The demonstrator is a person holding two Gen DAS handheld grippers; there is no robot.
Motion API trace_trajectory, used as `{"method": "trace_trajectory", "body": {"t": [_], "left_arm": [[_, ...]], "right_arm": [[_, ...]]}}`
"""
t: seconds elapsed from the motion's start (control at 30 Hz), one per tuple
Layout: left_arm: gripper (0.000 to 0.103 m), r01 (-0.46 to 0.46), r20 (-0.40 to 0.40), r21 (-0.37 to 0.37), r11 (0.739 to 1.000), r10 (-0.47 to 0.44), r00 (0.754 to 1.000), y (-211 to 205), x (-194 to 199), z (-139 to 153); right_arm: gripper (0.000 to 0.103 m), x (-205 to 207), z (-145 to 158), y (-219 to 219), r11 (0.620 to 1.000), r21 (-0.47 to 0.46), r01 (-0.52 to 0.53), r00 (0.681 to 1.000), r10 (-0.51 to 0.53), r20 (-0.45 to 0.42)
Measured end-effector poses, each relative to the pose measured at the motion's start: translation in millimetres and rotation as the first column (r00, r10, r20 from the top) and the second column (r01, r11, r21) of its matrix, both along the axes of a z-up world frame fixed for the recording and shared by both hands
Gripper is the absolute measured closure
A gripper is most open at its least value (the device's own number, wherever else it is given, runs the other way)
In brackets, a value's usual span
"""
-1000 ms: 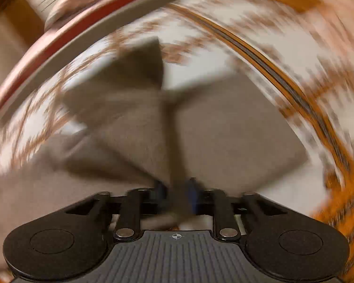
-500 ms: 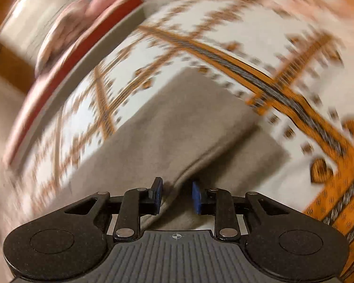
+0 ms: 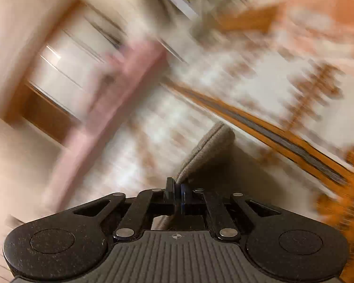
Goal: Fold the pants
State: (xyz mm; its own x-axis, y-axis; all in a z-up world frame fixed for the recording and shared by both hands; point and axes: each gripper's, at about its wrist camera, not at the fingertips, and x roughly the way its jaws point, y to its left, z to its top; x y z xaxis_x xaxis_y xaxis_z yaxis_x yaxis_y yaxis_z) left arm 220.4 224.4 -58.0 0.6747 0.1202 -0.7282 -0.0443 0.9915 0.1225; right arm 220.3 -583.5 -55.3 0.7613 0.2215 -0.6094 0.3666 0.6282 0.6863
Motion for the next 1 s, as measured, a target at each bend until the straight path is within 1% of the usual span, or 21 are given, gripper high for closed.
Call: {"method": "trace_trajectory", "body": {"t": [0.03, 0.07, 0.1, 0.13, 0.17, 0.2, 0.23, 0.3, 0.33, 0.43, 0.5, 0.6, 0.7, 0.73, 0.77, 0.8, 0.93, 0.97, 1.0], "left_arm": [[0.006, -0.002, -0.001, 0.0, 1.0, 0.002, 1.0, 0, 0, 0], [0.006, -0.005, -0.001, 0.0, 1.0, 0.005, 1.0, -1, 0, 0], [0.006, -0.006, -0.001, 0.003, 1.0, 0.006, 1.0, -1, 0, 0], [0.006, -0.006, -0.001, 0.005, 1.0, 0.006, 1.0, -1, 0, 0], [0.006, -0.006, -0.001, 0.005, 1.0, 0.006, 1.0, -1, 0, 0], [0.006, -0.006, -0.002, 0.005, 1.0, 0.006, 1.0, -1, 0, 0], [0.006, -0.007, -0.003, 0.005, 1.0, 0.007, 1.0, -2, 0, 0], [0.006, -0.012, -0.005, 0.009, 1.0, 0.012, 1.0, -2, 1, 0], [0.006, -0.017, -0.006, 0.01, 1.0, 0.017, 1.0, -3, 2, 0], [0.006, -0.033, -0.01, 0.014, 0.999, 0.033, 0.999, -5, 4, 0], [0.006, -0.038, -0.011, 0.016, 0.999, 0.038, 0.999, -5, 5, 0], [0.006, -0.035, -0.01, 0.018, 0.999, 0.035, 0.999, -5, 4, 0], [0.006, -0.031, -0.009, 0.019, 0.999, 0.031, 0.999, -5, 4, 0], [0.006, -0.031, -0.009, 0.02, 0.999, 0.031, 0.999, -5, 4, 0], [0.006, -0.032, -0.009, 0.02, 0.999, 0.032, 0.999, -5, 4, 0], [0.006, -0.031, -0.009, 0.02, 0.999, 0.032, 0.999, -5, 4, 0], [0.006, -0.028, -0.009, 0.021, 0.999, 0.028, 1.0, -5, 3, 1], [0.006, -0.026, -0.009, 0.021, 0.999, 0.027, 1.0, -5, 3, 1], [0.006, -0.026, -0.009, 0.02, 0.999, 0.026, 1.0, -5, 3, 1]], "right_arm": [[0.098, 7, -19, -4, 0.999, 0.034, -0.033, 0.992, 0.037, -0.118], [0.098, 6, -30, -8, 0.997, 0.072, -0.019, 0.985, 0.031, -0.17], [0.092, -2, -27, -15, 0.996, 0.092, 0.011, 0.991, 0.002, -0.136], [0.087, -11, -18, -22, 0.995, 0.092, 0.04, 0.997, -0.033, -0.07], [0.065, -22, -10, -27, 0.994, 0.079, 0.074, 0.997, -0.073, -0.019], [0.038, -32, -6, -33, 0.992, 0.078, 0.101, 0.995, -0.101, -0.003], [0.035, -35, -8, -38, 0.988, 0.103, 0.117, 0.993, -0.116, -0.014], [0.035, -41, -19, -48, 0.973, 0.191, 0.128, 0.992, -0.124, -0.033], [0.035, -41, -21, -50, 0.969, 0.214, 0.126, 0.992, -0.122, -0.03], [0.037, -42, -18, -54, 0.97, 0.21, 0.12, 0.993, -0.117, -0.027], [0.047, -42, -17, -56, 0.969, 0.213, 0.122, 0.992, -0.122, -0.014], [0.047, -40, -18, -46, 0.972, 0.203, 0.116, 0.993, -0.118, -0.001], [0.047, -26, -27, -40, 0.983, 0.151, 0.107, 0.994, -0.1, -0.051], [0.051, -23, -29, -38, 0.985, 0.133, 0.106, 0.994, -0.099, -0.052], [0.08, -21, -27, -37, 0.988, 0.11, 0.109, 0.994, -0.104, -0.045], [0.092, -20, -26, -36, 0.988, 0.111, 0.103, 0.994, -0.099, -0.04], [0.093, -34, -20, -37, 0.972, 0.209, 0.112, 0.992, -0.122, 0.037], [0.093, -38, -20, -36, 0.968, 0.222, 0.114, 0.991, -0.125, 0.037], [0.093, -39, -23, -36, 0.968, 0.22, 0.119, 0.992, -0.124, 0.009]]}}
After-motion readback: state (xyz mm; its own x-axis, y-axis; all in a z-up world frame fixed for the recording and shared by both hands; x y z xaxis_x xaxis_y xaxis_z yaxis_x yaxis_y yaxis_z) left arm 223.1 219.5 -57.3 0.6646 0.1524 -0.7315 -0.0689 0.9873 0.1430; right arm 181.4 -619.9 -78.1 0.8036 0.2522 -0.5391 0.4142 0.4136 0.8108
